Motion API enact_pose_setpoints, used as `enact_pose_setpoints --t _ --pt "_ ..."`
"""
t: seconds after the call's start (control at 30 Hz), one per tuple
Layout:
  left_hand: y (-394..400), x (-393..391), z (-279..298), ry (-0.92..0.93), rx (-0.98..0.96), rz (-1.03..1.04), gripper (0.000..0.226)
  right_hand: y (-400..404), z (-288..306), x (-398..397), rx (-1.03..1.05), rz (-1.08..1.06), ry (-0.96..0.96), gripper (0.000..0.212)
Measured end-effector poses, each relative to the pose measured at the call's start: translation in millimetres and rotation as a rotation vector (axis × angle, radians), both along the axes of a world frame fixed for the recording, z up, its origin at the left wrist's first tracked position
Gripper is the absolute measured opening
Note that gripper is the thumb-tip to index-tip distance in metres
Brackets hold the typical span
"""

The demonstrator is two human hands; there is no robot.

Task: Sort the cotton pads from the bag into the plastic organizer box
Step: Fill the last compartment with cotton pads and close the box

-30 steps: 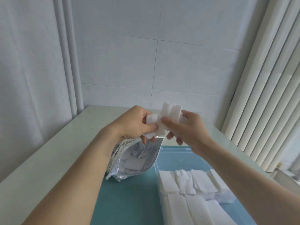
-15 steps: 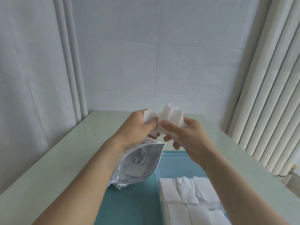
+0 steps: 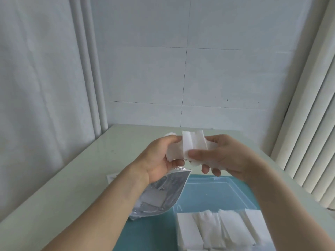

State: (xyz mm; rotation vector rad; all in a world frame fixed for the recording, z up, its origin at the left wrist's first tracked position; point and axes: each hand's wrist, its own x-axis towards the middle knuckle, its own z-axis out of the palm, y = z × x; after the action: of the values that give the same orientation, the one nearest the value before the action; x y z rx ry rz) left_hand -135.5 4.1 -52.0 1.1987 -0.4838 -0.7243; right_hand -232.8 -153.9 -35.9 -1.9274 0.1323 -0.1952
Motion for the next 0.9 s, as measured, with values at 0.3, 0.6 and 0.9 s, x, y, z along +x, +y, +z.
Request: enact_pose_setpoints --t 0.3,0.6,0.9 --pt "1 5 -4 -0.161 0.008 0.025 0.016 7 -5 2 -0.07 -0.008 -0.022 0.052" --pt "-5 6 -3 -0.103 -0.038 0.306 0.012 15 -8 7 -0.094 -0.266 -0.175 0.018" --pt "-5 4 -7 -0.147 -0.018 0.299 0.022 13 -9 6 -0.083 -0.219 -0.22 0.024"
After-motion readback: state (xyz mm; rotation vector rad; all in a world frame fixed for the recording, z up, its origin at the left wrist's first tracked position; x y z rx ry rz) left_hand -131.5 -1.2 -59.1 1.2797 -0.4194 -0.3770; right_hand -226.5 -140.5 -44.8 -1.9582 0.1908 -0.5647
